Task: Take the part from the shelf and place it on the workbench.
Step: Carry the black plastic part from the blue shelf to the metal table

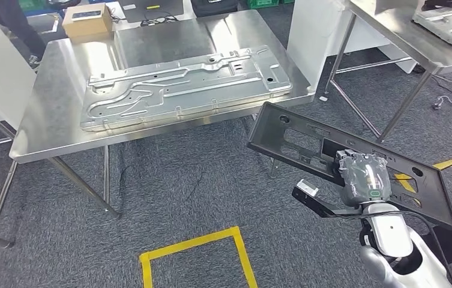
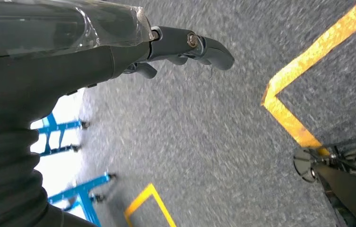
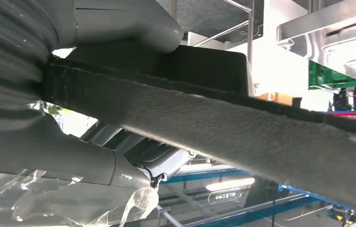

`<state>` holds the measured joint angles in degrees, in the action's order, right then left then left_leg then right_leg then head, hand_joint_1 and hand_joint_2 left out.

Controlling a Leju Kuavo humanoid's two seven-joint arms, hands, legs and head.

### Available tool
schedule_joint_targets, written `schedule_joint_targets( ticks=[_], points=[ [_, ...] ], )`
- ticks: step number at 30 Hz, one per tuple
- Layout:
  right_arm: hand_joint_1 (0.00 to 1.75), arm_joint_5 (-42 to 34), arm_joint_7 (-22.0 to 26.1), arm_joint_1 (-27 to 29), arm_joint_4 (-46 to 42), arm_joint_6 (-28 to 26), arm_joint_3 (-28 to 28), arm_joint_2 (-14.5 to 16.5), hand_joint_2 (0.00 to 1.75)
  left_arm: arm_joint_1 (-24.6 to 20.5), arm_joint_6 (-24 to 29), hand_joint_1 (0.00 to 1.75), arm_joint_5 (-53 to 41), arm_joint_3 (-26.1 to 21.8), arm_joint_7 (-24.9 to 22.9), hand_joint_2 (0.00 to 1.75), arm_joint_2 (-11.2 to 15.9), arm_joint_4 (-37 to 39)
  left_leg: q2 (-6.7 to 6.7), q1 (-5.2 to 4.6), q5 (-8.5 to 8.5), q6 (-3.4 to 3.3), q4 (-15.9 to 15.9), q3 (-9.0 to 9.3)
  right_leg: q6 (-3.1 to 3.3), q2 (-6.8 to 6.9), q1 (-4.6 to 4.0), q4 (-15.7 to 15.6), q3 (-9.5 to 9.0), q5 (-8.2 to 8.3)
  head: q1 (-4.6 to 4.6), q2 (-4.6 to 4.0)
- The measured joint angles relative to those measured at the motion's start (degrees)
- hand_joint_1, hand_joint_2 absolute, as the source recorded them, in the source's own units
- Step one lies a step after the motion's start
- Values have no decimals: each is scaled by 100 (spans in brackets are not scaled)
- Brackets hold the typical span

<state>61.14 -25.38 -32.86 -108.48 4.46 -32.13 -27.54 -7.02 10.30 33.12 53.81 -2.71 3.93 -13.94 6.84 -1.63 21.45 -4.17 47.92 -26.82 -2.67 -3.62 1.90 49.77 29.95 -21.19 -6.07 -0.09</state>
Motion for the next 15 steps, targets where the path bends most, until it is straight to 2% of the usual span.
schedule_joint_targets(
  ticks=[1, 2, 3, 5, 6, 7, 8, 9, 11, 12, 13, 15],
  points=[
    [175, -1, 0, -8, -1, 3, 0, 1, 175, 13, -1, 0, 1, 1, 0, 175, -1, 0, 11, 6, 19, 23, 14, -14, 28, 73, -3, -14, -20, -6, -1, 0],
    [175, -1, 0, -16, -1, 5, 1, 1, 175, 24, -2, 0, 2, 1, 0, 175, -3, 0, -64, 5, 86, 56, 115, -66, 60, 146, 2, -31, -45, -13, -3, -1],
    [175, 0, -2, -23, -3, 8, 2, 1, 175, 26, -2, 0, 2, 2, 0, 175, -6, 0, -193, 11, 212, 96, 351, -181, 86, 215, 11, -47, -70, -17, -3, -1],
    [175, 0, -8, -28, -5, 11, 8, 1, 175, 17, 1, 0, 3, 2, 0, 175, -11, 0, -487, 49, 578, 185, 1195, -619, 122, 339, 14, -58, -101, -43, -4, -1],
    [175, -1, -10, -27, -6, 12, 10, 1, 175, 14, 1, 0, 4, 2, 0, 175, -13, 0, -549, 80, 723, 219, 1649, -873, 127, 394, 14, -58, -110, -58, -3, 0],
    [175, -2, -11, -23, -6, 14, 11, 1, 175, 15, 0, 0, 7, 2, 0, 175, -14, 0, -574, 109, 777, 242, 1945, -1062, 126, 446, 15, -57, -123, -76, -3, 0],
    [175, -8, -10, -20, -6, 15, 11, 1, 175, 17, -2, 0, 10, 2, 0, 175, -15, -1, -585, 132, 721, 255, 2008, -1139, 117, 486, 16, -57, -141, -96, -3, 0],
    [175, -28, -9, -19, -7, 16, 11, 1, 175, 21, -4, 0, 14, 2, 0, 175, -16, -1, -593, 147, 553, 254, 1802, -1076, 106, 519, 17, -57, -166, -115, -3, 0],
    [175, -108, 1, -31, -11, 17, 16, 1, 175, 25, -5, 0, 18, 2, 0, 175, -14, -1, -650, 141, 79, 207, 883, -670, 75, 574, 20, -60, -222, -152, -4, 0],
    [175, -148, 5, -39, -15, 17, 22, 1, 175, 24, -5, 0, 20, 2, 0, 175, -11, -1, -690, 115, -96, 172, 453, -472, 51, 598, 13, -59, -240, -171, -4, 0],
    [175, -175, 9, -45, -19, 17, 28, 1, 175, 21, -4, 0, 22, 2, 0, 175, -9, 0, -725, 90, -191, 138, 175, -346, 26, 618, 8, -59, -251, -188, -4, 0],
    [175, -179, 8, -51, -21, 17, 35, 1, 175, 21, -3, 0, 29, 2, 0, 175, -7, 0, -746, 44, -201, 92, 26, -287, -34, 643, -3, -66, -263, -214, -4, 0]
  ],
)
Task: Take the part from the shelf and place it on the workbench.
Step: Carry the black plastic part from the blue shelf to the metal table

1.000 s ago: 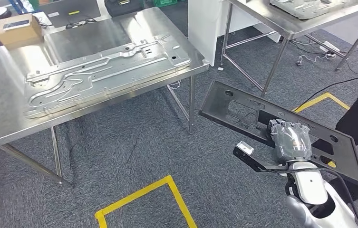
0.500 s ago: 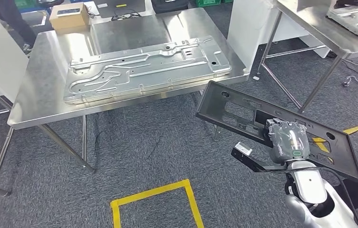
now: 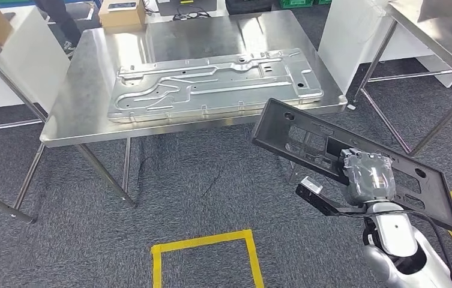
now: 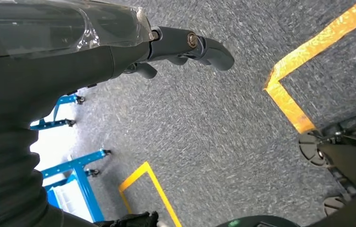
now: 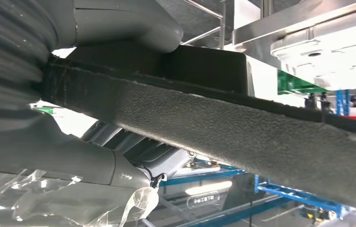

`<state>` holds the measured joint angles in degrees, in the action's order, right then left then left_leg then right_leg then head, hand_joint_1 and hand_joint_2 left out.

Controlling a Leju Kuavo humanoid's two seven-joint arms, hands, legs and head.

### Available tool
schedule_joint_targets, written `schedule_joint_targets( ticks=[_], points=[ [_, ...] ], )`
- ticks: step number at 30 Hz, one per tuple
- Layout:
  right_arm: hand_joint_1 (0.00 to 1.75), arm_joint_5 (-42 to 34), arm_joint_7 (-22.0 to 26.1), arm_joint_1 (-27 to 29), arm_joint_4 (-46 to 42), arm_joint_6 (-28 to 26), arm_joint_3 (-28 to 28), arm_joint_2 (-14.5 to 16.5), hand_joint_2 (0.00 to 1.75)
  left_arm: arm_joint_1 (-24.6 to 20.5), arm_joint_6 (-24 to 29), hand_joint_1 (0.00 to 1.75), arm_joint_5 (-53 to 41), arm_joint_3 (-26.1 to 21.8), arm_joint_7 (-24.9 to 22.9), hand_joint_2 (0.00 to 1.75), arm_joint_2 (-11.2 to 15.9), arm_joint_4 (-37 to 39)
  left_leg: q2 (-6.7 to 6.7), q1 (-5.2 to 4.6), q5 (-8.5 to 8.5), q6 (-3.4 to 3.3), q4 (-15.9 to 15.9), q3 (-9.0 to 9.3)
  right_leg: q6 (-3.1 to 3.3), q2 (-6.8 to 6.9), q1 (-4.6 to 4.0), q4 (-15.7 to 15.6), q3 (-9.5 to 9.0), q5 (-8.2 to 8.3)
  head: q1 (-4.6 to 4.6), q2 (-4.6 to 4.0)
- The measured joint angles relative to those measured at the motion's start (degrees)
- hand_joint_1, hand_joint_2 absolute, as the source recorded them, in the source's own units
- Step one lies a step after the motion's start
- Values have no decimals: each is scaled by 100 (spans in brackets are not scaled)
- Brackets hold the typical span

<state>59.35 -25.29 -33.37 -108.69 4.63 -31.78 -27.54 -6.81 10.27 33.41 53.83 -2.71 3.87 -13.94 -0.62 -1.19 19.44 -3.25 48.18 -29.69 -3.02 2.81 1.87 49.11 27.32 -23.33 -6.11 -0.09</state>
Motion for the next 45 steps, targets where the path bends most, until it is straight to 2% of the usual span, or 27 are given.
schedule_joint_targets(
  ticks=[3, 4, 6, 7, 8, 9, 10, 12, 13, 16, 18, 19, 21, 22, 23, 24, 25, 27, 29, 33, 35, 37, 38, 39, 40, 43, 45],
  points=[
    [175, 58, -3, -12, -5, 2, 9, -15, 175, 11, 4, 0, 8, 0, 0, 175, -2, 0, 14, 33, -11, -70, -72, 103, -79, -64, 15, 223, 64, -173, 3, 0],
    [175, 79, -3, -13, -7, 7, 13, -29, 175, 5, 4, 0, 10, 0, -1, 175, -2, 0, 17, 47, -15, -97, -93, 144, -91, -125, 15, 559, 221, -340, 4, 0],
    [175, 106, -4, -4, -6, 42, 14, -60, 175, -15, 7, 0, 22, 0, -4, 175, -2, -1, 33, 39, 3, -145, -85, 170, -104, -223, -1, 1518, 733, -702, 6, 0],
    [175, 104, -6, 9, -5, 80, 14, -73, 175, -19, 10, 0, 31, 0, -13, 175, -3, -1, 50, 35, 16, -157, -83, 181, -112, -240, -7, 1888, 970, -785, 5, 0],
    [175, 87, -7, 20, -5, 134, 13, -83, 175, -17, 20, 0, 42, 0, -33, 175, -6, -1, 72, 33, 33, -161, -80, 197, -116, -246, -9, 2023, 1103, -740, 5, 0],
    [175, 59, -8, 25, -5, 197, 13, -92, 175, -12, 31, 0, 52, 0, -62, 175, -11, 0, 95, 34, 54, -157, -74, 220, -116, -247, -9, 1896, 1108, -576, 4, 0],
    [175, 33, -5, 27, -5, 260, 13, -103, 175, -8, 50, 0, 61, 0, -95, 175, -19, 0, 119, 37, 81, -144, -64, 247, -113, -249, -7, 1529, 987, -324, 4, 0],
    [175, 6, 15, 19, -8, 357, 7, -122, 175, -11, 93, 0, 78, 0, -152, 175, -31, 0, 160, 23, 152, -96, -24, 283, -101, -275, 1, 596, 610, 151, 4, 0],
    [175, 2, 29, 15, -12, 392, 0, -126, 175, -16, 111, 0, 84, 0, -174, 175, -34, 0, 173, 8, 187, -73, -12, 289, -80, -289, 6, 279, 474, 281, 4, 0],
    [175, 1, 52, 6, -24, 462, -41, -120, 175, -17, 157, 0, 102, 0, -227, 175, -35, 0, 188, -14, 249, -30, -14, 299, 20, -293, 12, 77, 387, 326, 1, 0],
    [175, 9, 63, -3, -36, 496, -76, -118, 175, -15, 190, 0, 107, 0, -255, 175, -40, 0, 174, 3, 412, 27, 213, 209, 74, -277, 22, 57, 377, 326, -1, 0],
    [175, 12, 77, -8, -43, 515, -91, -117, 175, -15, 198, 0, 117, 0, -268, 175, -43, 0, 166, 21, 593, 69, 537, 62, 97, -267, 31, 46, 370, 328, -1, 0],
    [175, 14, 125, -15, -52, 558, -121, -108, 175, -17, 204, 0, 143, 0, -295, 175, -46, 0, 156, 56, 1025, 141, 1495, -414, 123, -255, 29, 38, 364, 318, -1, 0],
    [175, 15, 151, -16, -52, 582, -144, -99, 175, -14, 201, 0, 156, 0, -306, 175, -47, 0, 155, 72, 1152, 159, 1890, -629, 126, -252, 29, 38, 360, 310, -1, 0],
    [175, 20, 175, -17, -52, 600, -173, -86, 175, -12, 197, 0, 161, 0, -316, 175, -48, 0, 154, 83, 1163, 165, 2074, -751, 128, -249, 29, 38, 352, 300, -1, 0],
    [175, 33, 201, -21, -52, 615, -209, -66, 175, -11, 192, 0, 164, 0, -322, 175, -48, 0, 153, 89, 1046, 159, 1975, -738, 124, -249, 29, 38, 339, 291, -1, 0],
    [175, 50, 227, -30, -52, 631, -246, -43, 175, -14, 183, 0, 164, 0, -333, 175, -48, 0, 148, 89, 833, 139, 1629, -602, 118, -249, 28, 37, 320, 281, -1, 0],
    [175, 92, 284, -61, -52, 652, -323, 16, 175, -25, 163, 0, 157, 0, -360, 175, -46, 0, 110, 60, 368, 56, 629, -154, 96, -248, 26, 31, 276, 260, -1, 0],
    [175, 122, 318, -92, -51, 660, -403, 76, 175, -38, 136, 0, 144, 0, -375, 175, -42, 0, 76, 15, 150, -14, 61, 95, 52, -249, 18, 27, 250, 236, -1, 0],
    [175, 153, 349, -145, -50, 655, -559, 175, 175, -46, 109, 0, 76, 0, -341, 175, -40, 0, 94, 20, 71, -81, -56, 157, -60, -244, 17, 136, 274, 117, 1, 0],
    [175, 166, 359, -165, -49, 652, -616, 197, 175, -60, 109, 0, 48, 0, -318, 175, -40, 0, 99, 40, 53, -124, -77, 187, -84, -250, 16, 784, 567, -246, 3, 0],
    [175, 171, 363, -170, -47, 652, -669, 210, 175, -67, 114, 0, 37, 0, -311, 175, -39, 0, 114, 33, 67, -152, -73, 191, -109, -253, 5, 1725, 1028, -645, 3, 0],
    [175, 171, 365, -169, -46, 652, -695, 214, 175, -64, 116, 0, 31, 0, -311, 175, -39, 0, 126, 30, 76, -159, -70, 198, -118, -254, 2, 1986, 1171, -702, 2, 0],
    [175, 171, 368, -170, -46, 652, -719, 216, 175, -59, 119, 0, 23, 0, -310, 175, -39, 0, 140, 27, 88, -160, -67, 210, -121, -255, 1, 2002, 1195, -634, 2, 0],
    [175, 171, 371, -175, -46, 652, -741, 218, 175, -56, 120, 0, 11, 1, -310, 175, -40, 0, 153, 26, 105, -153, -61, 228, -116, -255, 1, 1750, 1088, -454, 2, 0],
    [175, 173, 381, -217, -46, 651, -801, 228, 175, -62, 120, 0, -34, 2, -305, 175, -41, 0, 174, -2, 192, -92, -26, 285, -76, -263, -2, 435, 445, 134, 3, -1],
    [175, 175, 390, -241, -45, 650, -835, 247, 175, -70, 120, 0, -56, 2, -305, 175, -40, 0, 178, -32, 240, -50, -23, 300, -20, -267, -10, 71, 261, 206, 2, -1]
  ],
)
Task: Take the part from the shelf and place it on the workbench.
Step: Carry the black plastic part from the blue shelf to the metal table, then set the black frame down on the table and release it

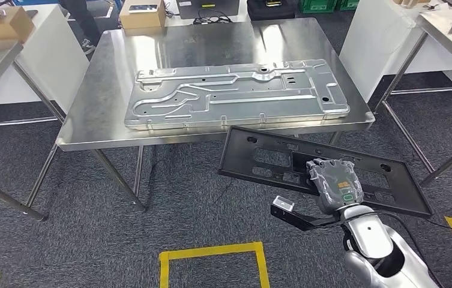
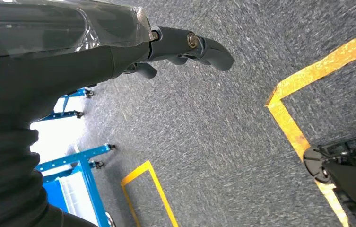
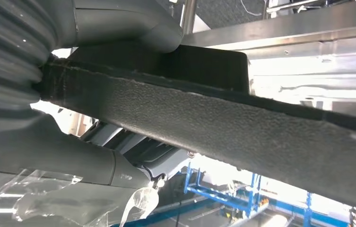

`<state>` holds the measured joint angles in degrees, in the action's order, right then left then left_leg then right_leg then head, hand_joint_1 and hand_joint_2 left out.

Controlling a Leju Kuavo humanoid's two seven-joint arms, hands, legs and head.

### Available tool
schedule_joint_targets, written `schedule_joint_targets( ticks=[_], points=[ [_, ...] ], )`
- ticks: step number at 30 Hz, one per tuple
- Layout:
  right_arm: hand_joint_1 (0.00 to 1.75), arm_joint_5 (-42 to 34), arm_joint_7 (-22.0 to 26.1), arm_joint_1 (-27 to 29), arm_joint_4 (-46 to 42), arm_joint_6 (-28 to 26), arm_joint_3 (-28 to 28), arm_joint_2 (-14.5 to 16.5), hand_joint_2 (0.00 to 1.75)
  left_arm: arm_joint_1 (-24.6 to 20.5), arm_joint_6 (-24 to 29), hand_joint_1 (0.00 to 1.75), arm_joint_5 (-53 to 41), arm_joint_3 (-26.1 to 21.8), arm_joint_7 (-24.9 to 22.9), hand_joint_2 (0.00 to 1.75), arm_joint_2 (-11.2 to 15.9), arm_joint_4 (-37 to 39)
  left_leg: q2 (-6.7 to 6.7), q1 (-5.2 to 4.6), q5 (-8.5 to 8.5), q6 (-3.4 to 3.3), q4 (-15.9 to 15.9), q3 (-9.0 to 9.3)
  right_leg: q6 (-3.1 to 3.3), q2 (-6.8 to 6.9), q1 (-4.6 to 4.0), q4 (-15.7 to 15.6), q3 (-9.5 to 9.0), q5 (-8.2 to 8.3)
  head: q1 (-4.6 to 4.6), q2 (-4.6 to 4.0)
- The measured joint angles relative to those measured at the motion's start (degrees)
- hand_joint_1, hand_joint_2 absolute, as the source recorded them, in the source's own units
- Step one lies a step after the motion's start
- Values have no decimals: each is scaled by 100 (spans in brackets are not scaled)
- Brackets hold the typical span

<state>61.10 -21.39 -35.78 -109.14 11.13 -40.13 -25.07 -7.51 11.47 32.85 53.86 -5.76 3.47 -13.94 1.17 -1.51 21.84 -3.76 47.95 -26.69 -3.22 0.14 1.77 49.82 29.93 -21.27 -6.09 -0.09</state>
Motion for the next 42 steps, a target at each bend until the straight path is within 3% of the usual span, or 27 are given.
schedule_joint_targets(
  ticks=[2, 4, 7, 8, 9, 10, 13, 15, 18, 20, 22, 23, 24, 25, 26, 28, 29, 30, 33, 34, 35, 37, 38, 39, 40, 41, 42],
  points=[
    [175, 1, 8, -10, 2, -1, -27, 16, 175, 2, -3, 0, -9, 1, -3, 175, 1, 0, -1, 6, 32, 33, 3, 6, 62, 8, 6, -20, -11, -12, 0, 1],
    [175, 2, 13, -31, 2, -2, -52, 33, 175, 4, -5, 0, -15, 3, -5, 175, 1, 0, -12, 27, 238, 102, 347, -150, 117, 21, 23, -39, -38, -14, 0, 1],
    [175, 3, 16, -43, 3, -2, -78, 52, 175, 6, -4, 0, -20, 4, -7, 175, 2, 0, -23, 86, 794, 211, 1708, -849, 161, 30, 31, -49, -68, -44, -1, 0],
    [175, 3, 19, -42, 3, -1, -87, 55, 175, 13, -5, 0, -23, 4, -8, 175, 3, 0, -25, 101, 860, 226, 2029, -1046, 164, 28, 31, -49, -83, -61, -1, 0],
    [175, 3, 21, -41, 3, 1, -98, 58, 175, 19, -6, 0, -30, 5, -8, 175, 3, 0, -26, 110, 803, 227, 2102, -1124, 161, 26, 31, -49, -105, -81, -1, 0],
    [175, 4, 24, -42, 3, 1, -112, 62, 175, 21, -8, 0, -36, 6, -9, 175, 3, 0, -27, 113, 634, 213, 1908, -1070, 154, 24, 30, -50, -137, -104, -1, 0],
    [175, 9, 29, -72, 3, 4, -148, 74, 175, 15, -13, 0, -57, 15, -17, 175, 13, 0, -60, 52, -18, 64, 498, -443, 108, 20, 25, -74, -254, -168, -2, 0],
    [175, 11, 30, -90, 3, 7, -157, 78, 175, 4, -15, 0, -67, 28, -21, 175, 25, 0, -84, 2, -127, -15, 7, -225, 45, 16, 23, -109, -314, -195, -2, -1],
    [175, 12, 30, -102, 1, 18, -165, 84, 175, 13, -23, 0, -75, 54, -25, 175, 30, 0, -76, 26, -112, -68, -95, -86, -34, 15, 8, 7, -341, -220, -1, -1],
    [175, 13, 34, -113, 0, 25, -168, 93, 175, 18, -33, 0, -75, 74, -24, 175, 31, 0, -76, 41, -101, -122, -101, 40, -51, 11, 3, 506, -99, -456, 3, 1],
    [175, 14, 39, -110, 2, 28, -178, 103, 175, 5, -38, 0, -78, 94, -23, 175, 31, 0, -71, 28, -42, -155, -97, 104, -74, 7, -10, 1395, 432, -786, 4, 1],
    [175, 14, 42, -104, 3, 30, -186, 105, 175, 6, -37, 0, -80, 101, -24, 175, 31, 0, -64, 20, -2, -161, -97, 140, -84, 6, -17, 1747, 692, -883, 4, 1],
    [175, 14, 41, -99, 5, 30, -197, 105, 175, 18, -38, 0, -84, 106, -24, 175, 31, 0, -52, 14, 44, -159, -97, 189, -85, 6, -22, 1877, 849, -876, 4, 1],
    [175, 14, 41, -96, 7, 31, -206, 105, 175, 32, -40, 0, -89, 110, -25, 175, 31, 0, -41, 11, 97, -152, -97, 252, -76, 6, -25, 1762, 882, -761, 4, 1],
    [175, 14, 40, -96, 9, 31, -213, 105, 175, 44, -42, 0, -92, 115, -25, 175, 31, 0, -31, 11, 154, -138, -98, 329, -63, 6, -27, 1423, 799, -541, 4, 1],
    [175, 15, 39, -96, 12, 33, -219, 105, 175, 50, -39, 0, -96, 120, -25, 175, 33, 0, -13, 10, 281, -93, -103, 459, -33, 11, -27, 513, 490, -2, 5, 1],
    [175, 15, 39, -97, 15, 36, -221, 105, 175, 42, -33, 0, -96, 122, -25, 175, 37, 0, -7, 4, 351, -63, -136, 514, -10, 18, -34, 188, 367, 138, 7, 0],
    [175, 16, 39, -97, 19, 39, -223, 106, 175, 33, -27, 0, -95, 122, -26, 175, 40, 0, -3, -5, 402, -31, -184, 573, 15, 20, -42, -3, 290, 183, 9, -1],
    [175, 19, 39, -99, 24, 45, -227, 119, 175, 18, -17, 0, -93, 123, -32, 175, 52, 0, -11, -10, 438, 51, -192, 732, 108, 23, -19, -114, 128, 121, 11, 0],
    [175, 22, 35, -101, 25, 45, -228, 122, 175, 16, -16, 0, -90, 124, -32, 175, 55, 0, -17, 0, 459, 83, 33, 650, 144, 38, -8, -125, 54, 123, 11, 0],
    [175, 25, 31, -104, 26, 46, -228, 122, 175, 16, -15, 0, -85, 125, -32, 175, 57, 0, -23, 15, 528, 121, 401, 451, 177, 55, -7, -130, -24, 116, 11, 0],
    [175, 29, 22, -103, 27, 48, -231, 126, 175, 24, -5, 0, -78, 125, -32, 175, 56, 0, -32, 51, 801, 195, 1377, -186, 205, 70, -19, -142, -139, 29, 11, 0],
    [175, 29, 21, -96, 27, 50, -236, 130, 175, 37, 0, 0, -77, 126, -33, 175, 56, 0, -33, 64, 992, 215, 1726, -492, 204, 63, -21, -143, -195, -26, 11, 1],
    [175, 29, 21, -86, 27, 55, -242, 133, 175, 53, 7, 0, -78, 126, -34, 175, 55, 0, -34, 70, 1152, 219, 1879, -712, 203, 56, -24, -144, -263, -88, 11, 1],
    [175, 30, 21, -78, 27, 60, -249, 136, 175, 69, 13, 0, -79, 127, -34, 175, 54, 0, -34, 69, 1210, 204, 1811, -827, 200, 50, -29, -146, -342, -155, 10, 0],
    [175, 30, 21, -73, 27, 64, -254, 138, 175, 79, 20, 0, -80, 127, -34, 175, 54, 0, -35, 62, 1113, 167, 1550, -847, 196, 47, -38, -151, -428, -219, 9, 0],
    [175, 32, 21, -71, 27, 67, -256, 142, 175, 85, 28, 0, -82, 127, -34, 175, 54, 0, -36, 44, 842, 106, 1155, -796, 191, 46, -48, -169, -514, -279, 9, 0]
  ],
)
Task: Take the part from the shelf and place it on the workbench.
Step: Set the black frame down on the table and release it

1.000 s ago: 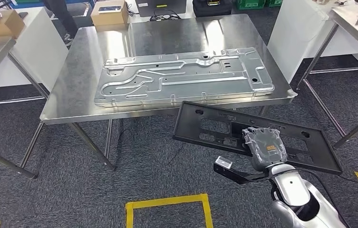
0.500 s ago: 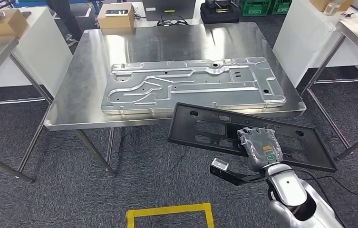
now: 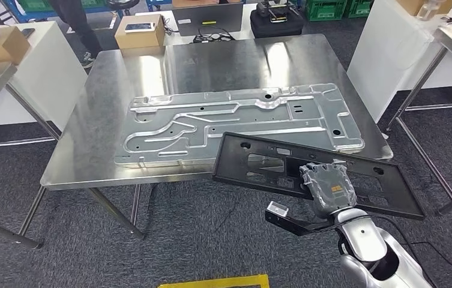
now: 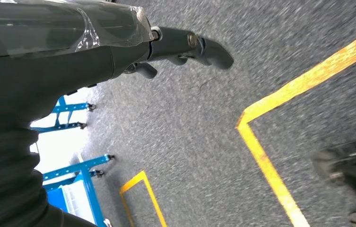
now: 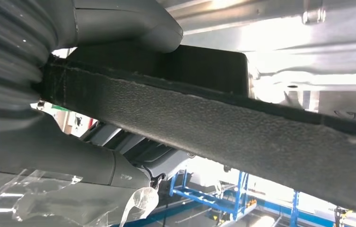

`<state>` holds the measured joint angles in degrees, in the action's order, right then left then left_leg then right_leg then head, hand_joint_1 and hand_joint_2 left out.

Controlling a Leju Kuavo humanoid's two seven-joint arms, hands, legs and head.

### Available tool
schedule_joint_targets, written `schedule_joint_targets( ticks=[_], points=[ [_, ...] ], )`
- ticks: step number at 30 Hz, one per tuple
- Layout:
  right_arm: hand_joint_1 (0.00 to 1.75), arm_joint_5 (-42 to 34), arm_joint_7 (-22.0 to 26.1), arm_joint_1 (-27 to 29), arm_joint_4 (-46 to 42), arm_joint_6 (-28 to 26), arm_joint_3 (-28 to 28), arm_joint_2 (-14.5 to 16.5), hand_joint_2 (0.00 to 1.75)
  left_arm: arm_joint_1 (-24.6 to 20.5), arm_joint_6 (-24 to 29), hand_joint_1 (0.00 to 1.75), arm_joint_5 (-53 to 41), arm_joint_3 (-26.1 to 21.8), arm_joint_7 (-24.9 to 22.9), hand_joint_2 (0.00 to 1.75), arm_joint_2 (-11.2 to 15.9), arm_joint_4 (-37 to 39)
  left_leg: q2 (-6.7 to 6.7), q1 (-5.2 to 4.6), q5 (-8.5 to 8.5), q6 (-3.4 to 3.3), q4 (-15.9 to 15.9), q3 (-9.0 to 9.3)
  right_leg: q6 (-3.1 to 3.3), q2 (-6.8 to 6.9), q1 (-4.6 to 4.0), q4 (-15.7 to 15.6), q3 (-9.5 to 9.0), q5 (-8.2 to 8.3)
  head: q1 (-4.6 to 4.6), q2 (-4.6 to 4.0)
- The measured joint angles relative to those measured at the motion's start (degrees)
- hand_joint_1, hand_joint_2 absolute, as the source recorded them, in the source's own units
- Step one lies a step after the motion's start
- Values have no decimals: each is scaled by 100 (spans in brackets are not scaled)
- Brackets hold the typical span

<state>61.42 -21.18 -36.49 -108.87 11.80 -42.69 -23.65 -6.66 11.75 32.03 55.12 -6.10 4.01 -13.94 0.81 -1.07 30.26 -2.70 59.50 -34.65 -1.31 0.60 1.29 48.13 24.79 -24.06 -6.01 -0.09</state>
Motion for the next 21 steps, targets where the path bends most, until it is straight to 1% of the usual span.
schedule_joint_targets(
  ticks=[1, 2, 3, 4, 5, 6, 7, 8, 9, 10, 11, 12, 13, 14, 15, 16, 17, 18, 19, 20, 21],
  points=[
    [175, 3, -1, 1, 0, 1, -1, 3, 175, 4, 8, 0, -2, 0, 0, 175, 6, 2, 1, -36, -399, -77, -452, 79, -13, -6, -9, -23, -87, -56, 0, 0],
    [175, 8, -2, -1, 0, 4, -1, 7, 175, 8, 15, 0, -3, 1, 2, 175, 14, 3, 17, -81, -744, -154, -818, 162, -34, -22, -12, -56, -164, -119, 1, 1],
    [175, 12, -4, -3, 0, 9, -1, 9, 175, 10, 20, 0, -6, 2, 2, 175, 23, 5, 25, -122, -986, -205, -1070, 233, -57, -41, -11, -99, -240, -183, 2, 0],
    [175, 18, -7, -3, 0, 14, -2, 10, 175, 12, 23, 0, -8, 3, 2, 175, 33, 7, 33, -147, -1084, -228, -1206, 293, -83, -62, -13, -91, -309, -214, 2, 0],
    [175, 23, -10, -7, -2, 18, -1, 12, 175, 7, 25, 0, -10, 4, 3, 175, 38, 8, 41, -153, -1063, -234, -1238, 368, -107, -78, -13, -52, -352, -235, 1, -1],
    [175, 27, -12, -8, -2, 22, -1, 14, 175, 4, 26, 0, -11, 4, 2, 175, 43, 8, 31, -139, -1084, -239, -1262, 452, -123, -80, -13, 73, -347, -236, 2, -1],
    [175, 31, -11, -8, -2, 26, -1, 15, 175, 0, 27, 0, -11, 3, 2, 175, 49, 9, 24, -123, -1107, -257, -1274, 536, -139, -81, -14, 336, -254, -224, 2, 0],
    [175, 33, -9, -10, -3, 30, -2, 18, 175, -10, 27, 0, -10, 3, 2, 175, 53, 9, 13, -113, -1129, -284, -1273, 615, -152, -80, -13, 694, -58, -266, 3, 0],
    [175, 34, -5, -5, -1, 37, -3, 20, 175, -17, 26, 0, -10, 2, 3, 175, 56, 9, 1, -103, -1128, -308, -1273, 677, -164, -77, -13, 1137, 221, -359, 4, 1],
    [175, 37, -2, 0, -1, 44, -4, 21, 175, -27, 24, 0, -11, 2, 3, 175, 57, 9, -9, -102, -1076, -321, -1270, 730, -176, -77, -16, 1563, 530, -514, 2, 1],
    [175, 39, 1, 6, 0, 51, -5, 22, 175, -32, 22, 0, -12, 3, 5, 175, 55, 9, -10, -102, -1017, -326, -1269, 789, -186, -78, -19, 1873, 815, -724, 2, 1],
    [175, 40, 2, 10, 2, 57, -6, 22, 175, -25, 20, 0, -13, 3, 5, 175, 52, 9, -5, -101, -948, -323, -1269, 860, -196, -78, -22, 2008, 1030, -933, 2, 1],
    [175, 43, 6, 12, 2, 62, -7, 22, 175, -12, 20, 0, -14, 4, 5, 175, 49, 9, 4, -101, -869, -318, -1269, 949, -199, -78, -25, 1948, 1158, -1070, 2, 1],
    [175, 45, 13, 13, 2, 64, -7, 22, 175, -3, 20, 0, -15, 4, 6, 175, 44, 9, 15, -100, -785, -309, -1269, 1052, -196, -78, -28, 1724, 1208, -1068, 2, 1],
    [175, 49, 25, 13, 2, 70, -8, 22, 175, 3, 20, 0, -16, 4, 7, 175, 40, 9, 23, -99, -695, -296, -1272, 1154, -186, -78, -33, 1368, 1202, -851, 2, 1],
    [175, 55, 44, 10, 5, 82, -13, 22, 175, 0, 21, 0, -17, 5, 8, 175, 37, 9, 32, -101, -610, -278, -1275, 1239, -170, -78, -38, 938, 1177, -415, 1, 1],
    [175, 67, 70, 4, 9, 100, -19, 22, 175, -9, 23, 0, -21, 5, 9, 175, 35, 9, 42, -106, -530, -258, -1285, 1311, -149, -76, -44, 544, 1139, 54, 3, 1],
    [175, 80, 101, -6, 14, 126, -32, 22, 175, -20, 26, 0, -26, 6, 9, 175, 34, 9, 49, -114, -451, -234, -1334, 1369, -126, -75, -52, 250, 1102, 441, 3, 1],
    [175, 97, 139, -20, 18, 150, -50, 25, 175, -27, 28, 0, -33, 7, 10, 175, 34, 9, 56, -122, -417, -211, -1371, 1446, -104, -76, -55, 68, 1066, 667, 5, 1],
    [175, 115, 181, -43, 19, 178, -68, 30, 175, -32, 31, 0, -44, 7, 11, 175, 35, 9, 58, -127, -396, -193, -1390, 1510, -82, -73, -52, -2, 1016, 708, 5, 1],
    [175, 135, 225, -74, 20, 212, -89, 38, 175, -37, 32, 0, -57, 7, 12, 175, 37, 9, 53, -128, -397, -170, -1336, 1523, -54, -72, -44, -17, 957, 697, 4, 1]
  ],
)
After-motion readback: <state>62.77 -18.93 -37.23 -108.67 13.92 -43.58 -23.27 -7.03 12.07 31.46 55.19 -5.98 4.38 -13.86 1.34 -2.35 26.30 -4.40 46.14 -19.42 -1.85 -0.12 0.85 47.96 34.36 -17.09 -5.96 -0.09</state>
